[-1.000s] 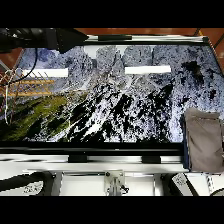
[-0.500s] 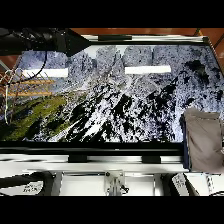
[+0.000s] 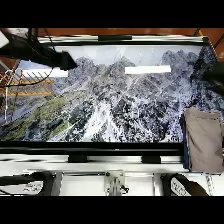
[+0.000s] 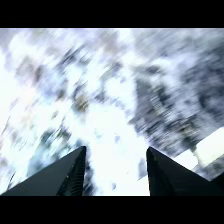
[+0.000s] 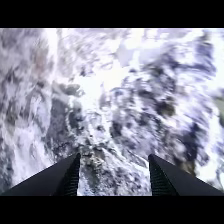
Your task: Fold the shirts.
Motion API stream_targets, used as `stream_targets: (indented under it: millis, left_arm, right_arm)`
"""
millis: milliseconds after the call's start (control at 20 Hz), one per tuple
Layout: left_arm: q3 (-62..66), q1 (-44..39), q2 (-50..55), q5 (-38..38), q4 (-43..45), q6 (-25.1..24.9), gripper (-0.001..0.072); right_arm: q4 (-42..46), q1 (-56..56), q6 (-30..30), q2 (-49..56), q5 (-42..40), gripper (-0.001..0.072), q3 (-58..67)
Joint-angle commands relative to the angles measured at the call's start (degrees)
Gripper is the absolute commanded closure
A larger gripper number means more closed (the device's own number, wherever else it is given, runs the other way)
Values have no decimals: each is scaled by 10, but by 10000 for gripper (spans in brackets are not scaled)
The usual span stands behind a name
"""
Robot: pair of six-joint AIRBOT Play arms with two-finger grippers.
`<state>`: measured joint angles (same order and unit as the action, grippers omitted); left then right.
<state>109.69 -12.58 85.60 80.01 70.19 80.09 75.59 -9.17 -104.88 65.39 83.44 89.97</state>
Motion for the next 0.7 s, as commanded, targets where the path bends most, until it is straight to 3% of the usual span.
stream_targets:
  millis: [0, 50, 200, 650]
  left_arm:
    - [0, -8, 46, 107, 163, 81, 199]
    - [0, -14, 62, 130, 172, 83, 144]
    - [0, -34, 88, 137, 207, 83, 143]
    - [0, -45, 88, 94, 209, 83, 144]
  right_arm:
    - [94, 178, 0, 116, -83, 159, 13]
    - [127, 202, 11, 151, -61, 159, 37]
    - [186, 226, 67, 224, 14, 158, 105]
    - [190, 226, 70, 229, 14, 159, 108]
